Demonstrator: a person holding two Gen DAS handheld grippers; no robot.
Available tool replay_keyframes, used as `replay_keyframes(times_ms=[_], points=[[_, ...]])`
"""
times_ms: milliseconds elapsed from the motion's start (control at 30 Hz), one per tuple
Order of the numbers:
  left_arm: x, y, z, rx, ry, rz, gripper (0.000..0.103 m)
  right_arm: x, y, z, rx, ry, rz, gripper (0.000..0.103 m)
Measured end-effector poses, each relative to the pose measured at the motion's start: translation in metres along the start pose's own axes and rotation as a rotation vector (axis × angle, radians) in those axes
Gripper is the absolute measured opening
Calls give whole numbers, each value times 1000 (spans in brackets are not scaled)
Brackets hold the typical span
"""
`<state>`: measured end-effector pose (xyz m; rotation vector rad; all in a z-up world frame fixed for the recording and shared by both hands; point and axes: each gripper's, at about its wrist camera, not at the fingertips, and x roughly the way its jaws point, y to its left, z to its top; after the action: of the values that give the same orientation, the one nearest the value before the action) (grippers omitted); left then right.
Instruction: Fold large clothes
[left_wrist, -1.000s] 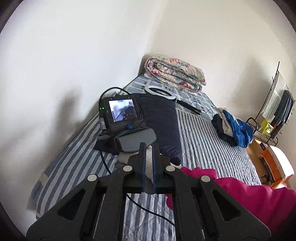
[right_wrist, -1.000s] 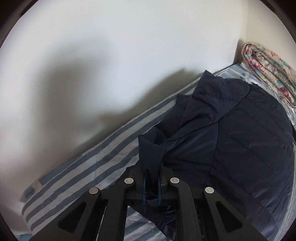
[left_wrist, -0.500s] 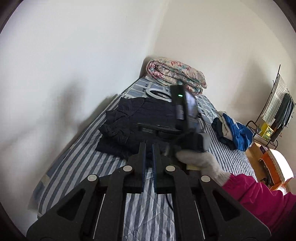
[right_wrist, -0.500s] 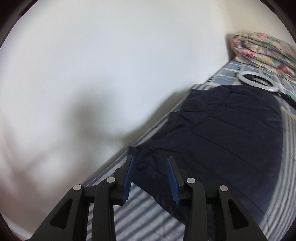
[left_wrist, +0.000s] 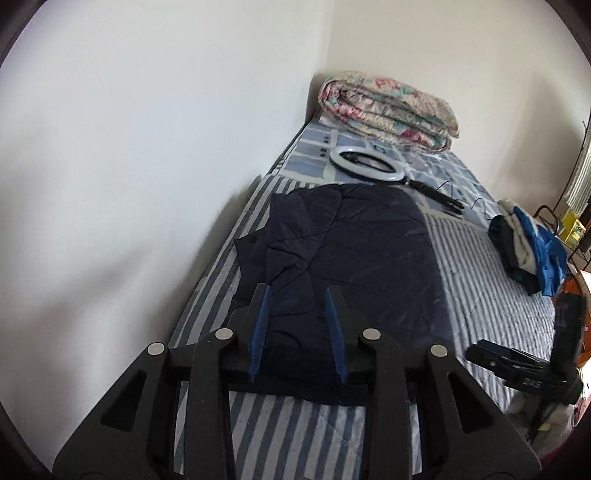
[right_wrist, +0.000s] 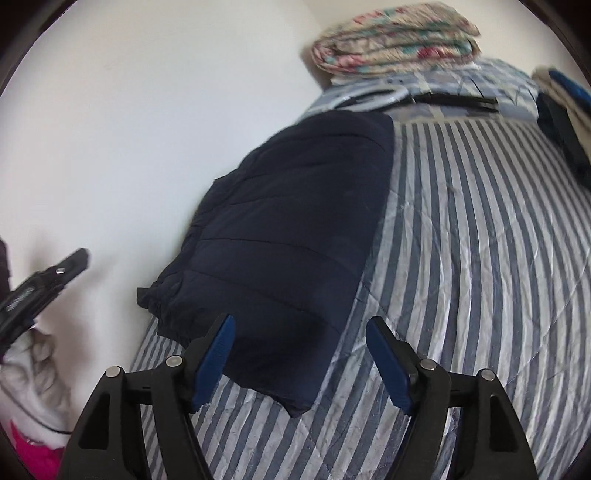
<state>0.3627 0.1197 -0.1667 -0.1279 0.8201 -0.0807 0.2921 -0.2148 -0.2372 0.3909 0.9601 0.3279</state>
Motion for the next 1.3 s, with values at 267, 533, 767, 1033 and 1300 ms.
replay_keyframes(times_ms=[267,533,767,1033,1300], points=[[123,45,-53,29,259,211,30,46,-22,-6,86,88,84,81],[128,48,-77,63,229,223,30,89,-19,-3,150,167,208,62],[127,47,-80,49,247,211,30,89,11,15,25,196,104,28],[91,12,-104,85,272,136,28,48,10,18,-57,235,22,23],[50,-49,-153,234,332,-10,28,-22,-31,-13,-57,268,-25,22]])
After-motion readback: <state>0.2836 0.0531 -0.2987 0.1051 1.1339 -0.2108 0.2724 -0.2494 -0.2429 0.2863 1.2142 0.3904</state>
